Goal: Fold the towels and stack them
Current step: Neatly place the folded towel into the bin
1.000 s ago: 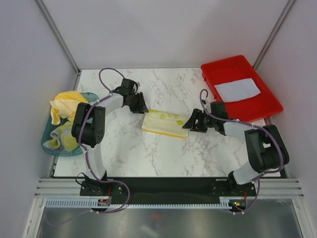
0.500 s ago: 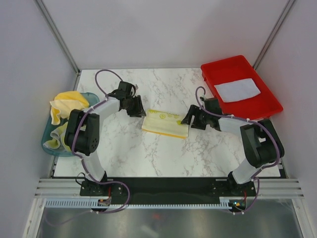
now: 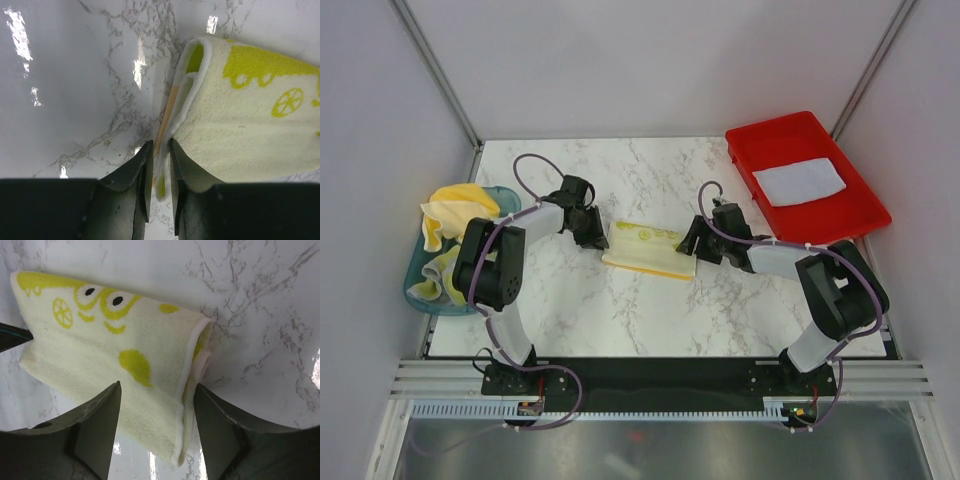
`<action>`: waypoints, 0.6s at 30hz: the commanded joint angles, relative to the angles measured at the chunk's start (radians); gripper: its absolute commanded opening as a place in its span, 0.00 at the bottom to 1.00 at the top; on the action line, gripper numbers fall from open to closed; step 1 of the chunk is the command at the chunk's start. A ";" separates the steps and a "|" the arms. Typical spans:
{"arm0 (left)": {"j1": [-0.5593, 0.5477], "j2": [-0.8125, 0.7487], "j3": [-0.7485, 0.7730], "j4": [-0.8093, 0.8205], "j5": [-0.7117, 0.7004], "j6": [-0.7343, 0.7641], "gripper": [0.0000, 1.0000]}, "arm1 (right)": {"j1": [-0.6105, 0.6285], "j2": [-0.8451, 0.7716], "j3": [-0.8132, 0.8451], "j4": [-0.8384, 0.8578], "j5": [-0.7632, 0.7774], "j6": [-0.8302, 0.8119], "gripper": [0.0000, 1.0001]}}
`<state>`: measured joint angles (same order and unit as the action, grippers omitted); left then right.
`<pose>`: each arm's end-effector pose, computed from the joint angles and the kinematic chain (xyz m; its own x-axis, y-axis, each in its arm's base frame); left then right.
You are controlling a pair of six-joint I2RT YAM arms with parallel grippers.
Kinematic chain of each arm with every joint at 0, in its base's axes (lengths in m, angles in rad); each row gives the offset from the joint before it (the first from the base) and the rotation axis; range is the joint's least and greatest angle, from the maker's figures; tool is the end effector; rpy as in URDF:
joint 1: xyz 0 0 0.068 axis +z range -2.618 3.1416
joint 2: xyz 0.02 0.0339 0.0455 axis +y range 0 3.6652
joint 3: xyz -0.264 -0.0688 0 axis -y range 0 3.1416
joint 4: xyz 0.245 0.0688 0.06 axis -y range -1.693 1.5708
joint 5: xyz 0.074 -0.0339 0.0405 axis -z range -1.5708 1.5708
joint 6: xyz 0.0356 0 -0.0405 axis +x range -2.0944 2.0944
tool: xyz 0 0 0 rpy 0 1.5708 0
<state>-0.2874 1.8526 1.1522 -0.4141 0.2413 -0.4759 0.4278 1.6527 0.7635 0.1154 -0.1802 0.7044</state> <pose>0.3498 -0.1123 0.1576 -0.9376 -0.1868 -0.2934 -0.0600 0.9178 -0.3925 0.2890 0.1388 0.1480 -0.8244 0.3243 -0.4639 0.0119 0.8293 0.5586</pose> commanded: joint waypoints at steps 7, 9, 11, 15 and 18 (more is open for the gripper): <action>0.001 -0.035 0.046 -0.067 -0.099 -0.039 0.27 | 0.028 0.029 -0.026 -0.034 0.082 0.027 0.25; 0.002 -0.065 0.073 -0.103 -0.128 -0.036 0.27 | 0.025 0.019 0.008 -0.075 0.087 -0.026 0.13; 0.001 -0.114 0.119 -0.164 -0.177 -0.024 0.28 | 0.008 0.001 0.062 -0.114 0.078 -0.068 0.00; 0.001 -0.214 0.207 -0.262 -0.238 0.020 0.32 | -0.038 0.024 0.210 -0.297 0.054 -0.207 0.00; 0.001 -0.278 0.237 -0.318 -0.238 0.072 0.35 | -0.079 0.082 0.342 -0.431 0.027 -0.304 0.00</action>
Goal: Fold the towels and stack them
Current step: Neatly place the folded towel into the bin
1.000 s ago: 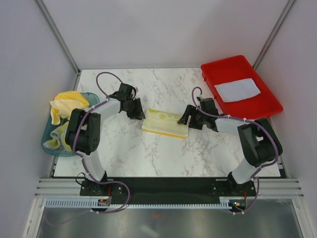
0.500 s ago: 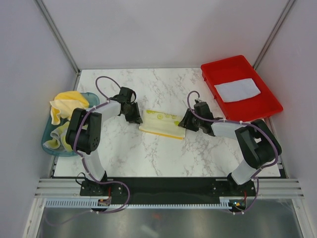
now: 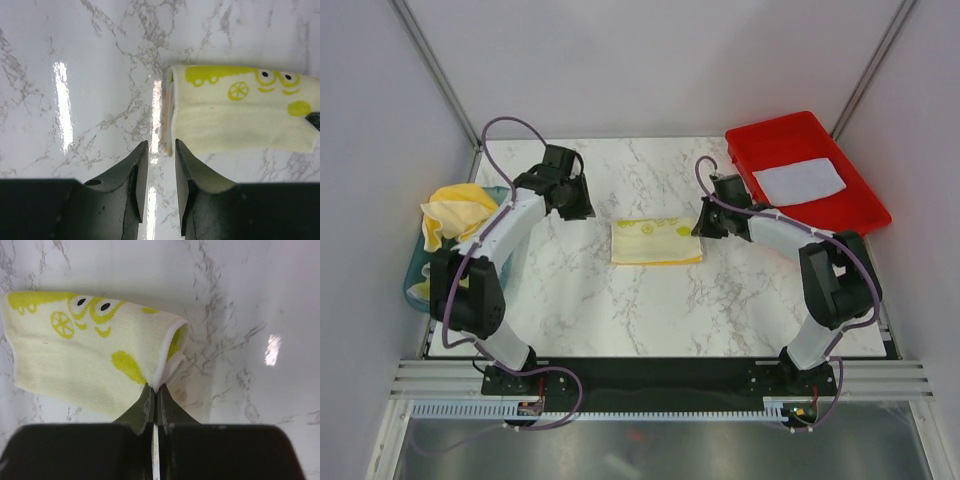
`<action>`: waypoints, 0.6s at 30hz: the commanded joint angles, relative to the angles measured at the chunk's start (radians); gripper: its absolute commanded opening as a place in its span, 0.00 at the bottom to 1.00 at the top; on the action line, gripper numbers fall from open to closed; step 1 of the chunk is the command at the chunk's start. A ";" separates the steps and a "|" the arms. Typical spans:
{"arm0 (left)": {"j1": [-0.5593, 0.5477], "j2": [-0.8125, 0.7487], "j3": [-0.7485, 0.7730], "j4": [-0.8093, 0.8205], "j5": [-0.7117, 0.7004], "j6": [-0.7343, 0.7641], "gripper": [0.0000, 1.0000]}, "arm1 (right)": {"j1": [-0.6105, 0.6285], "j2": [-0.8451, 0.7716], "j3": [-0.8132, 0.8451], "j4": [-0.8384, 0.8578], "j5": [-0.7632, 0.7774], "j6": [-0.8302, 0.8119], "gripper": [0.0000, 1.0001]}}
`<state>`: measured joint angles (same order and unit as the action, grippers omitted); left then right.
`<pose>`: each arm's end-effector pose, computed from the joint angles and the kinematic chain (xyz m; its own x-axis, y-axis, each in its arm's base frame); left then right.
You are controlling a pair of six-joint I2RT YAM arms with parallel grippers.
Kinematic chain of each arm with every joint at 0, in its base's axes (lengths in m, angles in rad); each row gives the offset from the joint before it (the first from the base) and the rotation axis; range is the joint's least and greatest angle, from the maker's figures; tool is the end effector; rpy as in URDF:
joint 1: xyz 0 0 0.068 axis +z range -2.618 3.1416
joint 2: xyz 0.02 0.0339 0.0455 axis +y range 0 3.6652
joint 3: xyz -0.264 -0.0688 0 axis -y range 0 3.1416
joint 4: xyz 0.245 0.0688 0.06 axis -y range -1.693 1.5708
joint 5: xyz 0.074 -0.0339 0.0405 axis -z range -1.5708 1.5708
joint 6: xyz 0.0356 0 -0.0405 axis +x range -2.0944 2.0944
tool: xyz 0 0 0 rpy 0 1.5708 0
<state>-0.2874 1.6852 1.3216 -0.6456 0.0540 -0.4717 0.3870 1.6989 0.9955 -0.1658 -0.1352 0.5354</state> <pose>0.3435 -0.1035 0.2520 -0.8642 -0.2177 -0.4536 -0.0921 0.9548 -0.2827 0.3222 0.1365 0.1792 -0.8402 0.2035 -0.5026 -0.0301 0.9080 0.4178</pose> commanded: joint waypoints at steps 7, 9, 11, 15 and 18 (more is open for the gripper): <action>-0.001 -0.205 0.021 -0.103 0.098 0.114 0.37 | -0.129 0.117 0.306 -0.313 -0.041 -0.293 0.00; -0.002 -0.214 -0.004 -0.103 0.115 0.125 0.37 | -0.138 0.139 0.351 -0.346 -0.011 -0.348 0.00; -0.001 -0.222 -0.018 -0.098 0.132 0.146 0.37 | -0.149 0.162 0.403 -0.389 0.006 -0.376 0.00; -0.001 -0.225 -0.064 -0.074 0.151 0.168 0.37 | -0.184 0.206 0.517 -0.480 0.089 -0.452 0.00; -0.002 -0.214 -0.097 -0.060 0.173 0.177 0.37 | -0.235 0.245 0.571 -0.544 0.098 -0.482 0.00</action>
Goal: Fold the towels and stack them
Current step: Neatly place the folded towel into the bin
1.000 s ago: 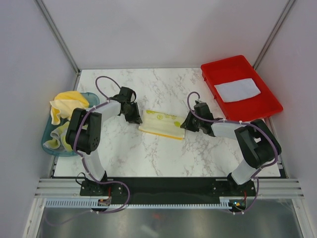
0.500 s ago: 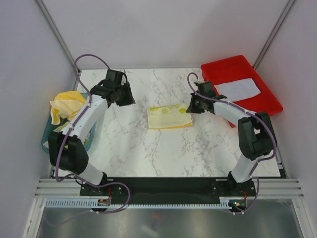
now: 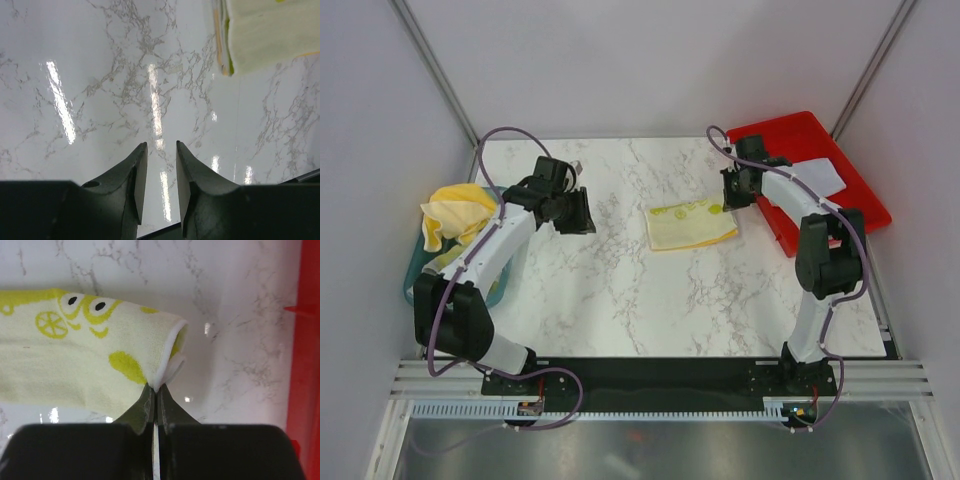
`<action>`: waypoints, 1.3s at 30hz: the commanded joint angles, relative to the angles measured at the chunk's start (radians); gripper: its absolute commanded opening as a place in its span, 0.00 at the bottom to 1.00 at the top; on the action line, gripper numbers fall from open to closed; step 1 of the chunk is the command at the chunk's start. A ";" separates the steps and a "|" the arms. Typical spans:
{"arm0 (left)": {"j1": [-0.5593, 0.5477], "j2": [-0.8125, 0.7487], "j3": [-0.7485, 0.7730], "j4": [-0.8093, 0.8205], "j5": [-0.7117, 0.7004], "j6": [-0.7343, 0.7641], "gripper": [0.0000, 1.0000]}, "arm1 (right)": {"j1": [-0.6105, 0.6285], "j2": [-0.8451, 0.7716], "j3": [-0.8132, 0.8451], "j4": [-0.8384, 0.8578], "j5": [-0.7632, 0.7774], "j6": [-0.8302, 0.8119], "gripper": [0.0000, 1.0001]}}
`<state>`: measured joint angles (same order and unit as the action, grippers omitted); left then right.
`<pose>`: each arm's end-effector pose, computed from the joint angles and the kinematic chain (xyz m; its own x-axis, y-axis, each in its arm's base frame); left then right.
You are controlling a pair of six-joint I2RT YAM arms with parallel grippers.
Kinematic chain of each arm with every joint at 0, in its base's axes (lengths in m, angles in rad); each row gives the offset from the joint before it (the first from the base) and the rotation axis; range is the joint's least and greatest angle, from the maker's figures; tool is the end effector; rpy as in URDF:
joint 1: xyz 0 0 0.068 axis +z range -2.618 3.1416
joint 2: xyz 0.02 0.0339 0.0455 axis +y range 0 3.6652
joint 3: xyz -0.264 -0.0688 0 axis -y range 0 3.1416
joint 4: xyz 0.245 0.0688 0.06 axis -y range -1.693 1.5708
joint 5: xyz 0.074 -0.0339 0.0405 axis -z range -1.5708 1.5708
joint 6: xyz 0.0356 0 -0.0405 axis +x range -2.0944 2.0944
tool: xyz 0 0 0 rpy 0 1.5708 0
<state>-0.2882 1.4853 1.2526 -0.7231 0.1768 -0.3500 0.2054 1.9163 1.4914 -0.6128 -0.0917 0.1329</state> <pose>0.2979 -0.0949 0.2894 -0.8649 -0.0957 -0.4927 0.0857 0.9391 -0.3328 0.4036 0.0874 0.2213 -0.8687 -0.0462 -0.4933 -0.1347 0.9801 0.1455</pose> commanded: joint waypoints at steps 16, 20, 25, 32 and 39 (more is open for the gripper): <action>-0.002 0.010 -0.055 0.054 0.142 0.055 0.37 | -0.185 0.181 0.454 -0.288 0.187 -0.239 0.00; -0.002 0.006 -0.055 0.051 0.142 0.057 0.37 | -0.201 0.185 0.493 -0.292 0.204 -0.285 0.00; -0.002 0.001 -0.051 0.051 0.138 0.059 0.37 | -0.277 0.211 0.576 -0.314 0.185 -0.335 0.00; 0.000 0.003 -0.041 0.053 0.128 0.063 0.37 | -0.351 0.259 0.656 -0.328 0.153 -0.369 0.00; -0.002 0.010 -0.038 0.050 0.133 0.068 0.37 | -0.415 0.325 0.724 -0.331 0.126 -0.409 0.00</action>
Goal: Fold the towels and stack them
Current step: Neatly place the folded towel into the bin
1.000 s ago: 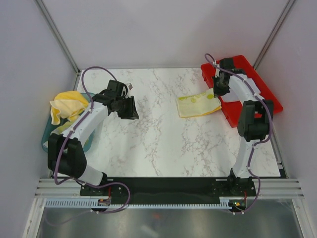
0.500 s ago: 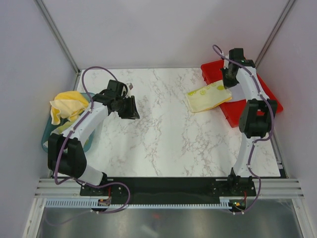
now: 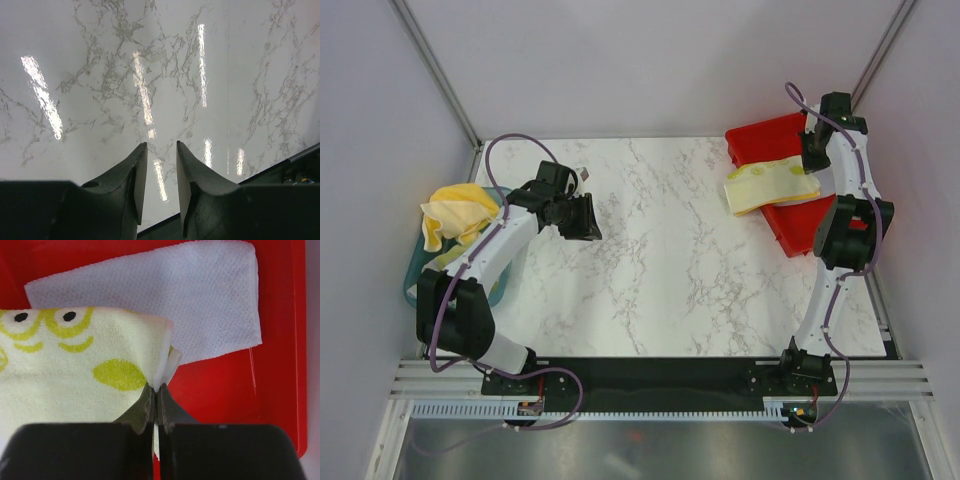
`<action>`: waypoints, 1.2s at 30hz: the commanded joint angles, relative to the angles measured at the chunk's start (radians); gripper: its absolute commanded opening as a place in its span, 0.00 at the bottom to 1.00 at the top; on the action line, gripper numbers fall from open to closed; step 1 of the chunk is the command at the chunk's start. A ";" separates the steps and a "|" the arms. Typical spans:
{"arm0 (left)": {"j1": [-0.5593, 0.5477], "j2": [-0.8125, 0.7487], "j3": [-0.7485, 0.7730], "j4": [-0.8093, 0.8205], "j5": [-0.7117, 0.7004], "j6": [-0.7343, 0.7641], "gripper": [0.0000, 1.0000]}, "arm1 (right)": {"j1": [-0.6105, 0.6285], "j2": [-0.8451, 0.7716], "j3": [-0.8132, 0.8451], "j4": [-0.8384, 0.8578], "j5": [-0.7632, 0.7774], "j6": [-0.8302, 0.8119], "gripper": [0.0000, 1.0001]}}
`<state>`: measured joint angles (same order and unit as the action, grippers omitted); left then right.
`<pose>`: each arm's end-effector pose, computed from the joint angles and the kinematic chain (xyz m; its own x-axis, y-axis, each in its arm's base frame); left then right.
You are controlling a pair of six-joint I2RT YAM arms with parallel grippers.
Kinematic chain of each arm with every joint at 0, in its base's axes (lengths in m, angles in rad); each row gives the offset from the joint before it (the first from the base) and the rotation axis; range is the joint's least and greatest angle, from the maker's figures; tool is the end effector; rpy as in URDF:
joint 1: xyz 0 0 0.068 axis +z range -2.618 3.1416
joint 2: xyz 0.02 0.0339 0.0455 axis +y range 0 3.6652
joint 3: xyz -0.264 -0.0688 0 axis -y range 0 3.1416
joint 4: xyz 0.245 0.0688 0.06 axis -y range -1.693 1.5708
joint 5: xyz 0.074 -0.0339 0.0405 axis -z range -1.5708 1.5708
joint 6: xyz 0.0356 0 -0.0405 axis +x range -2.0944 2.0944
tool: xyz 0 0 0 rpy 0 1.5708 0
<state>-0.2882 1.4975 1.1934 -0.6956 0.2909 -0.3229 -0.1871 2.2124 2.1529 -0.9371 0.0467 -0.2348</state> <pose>0.2951 -0.0981 0.2697 -0.8985 -0.0507 -0.4360 0.1432 0.9051 -0.4004 0.4769 -0.0920 0.2783 -0.8514 -0.0753 -0.5191 0.0130 0.9863 -0.1645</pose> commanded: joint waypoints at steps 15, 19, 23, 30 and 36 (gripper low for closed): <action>0.000 0.013 0.043 0.011 0.020 0.047 0.38 | -0.074 0.144 0.208 0.058 0.035 -0.090 0.00; 0.000 0.018 0.044 0.011 0.048 0.044 0.38 | -0.075 0.165 0.229 0.073 0.032 -0.095 0.00; -0.002 0.014 0.041 0.011 0.057 0.042 0.38 | -0.075 0.188 0.251 0.087 0.039 -0.075 0.00; 0.000 0.007 0.043 0.013 0.065 0.042 0.38 | -0.074 0.208 0.265 0.119 0.044 -0.075 0.00; 0.000 0.010 0.041 0.011 0.067 0.042 0.38 | -0.074 0.217 0.260 0.129 0.045 -0.070 0.00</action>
<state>-0.2882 1.5120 1.1984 -0.6971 0.3244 -0.3153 -0.2584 2.4248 2.3722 -0.8452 0.0742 -0.3084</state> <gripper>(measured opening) 0.380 0.019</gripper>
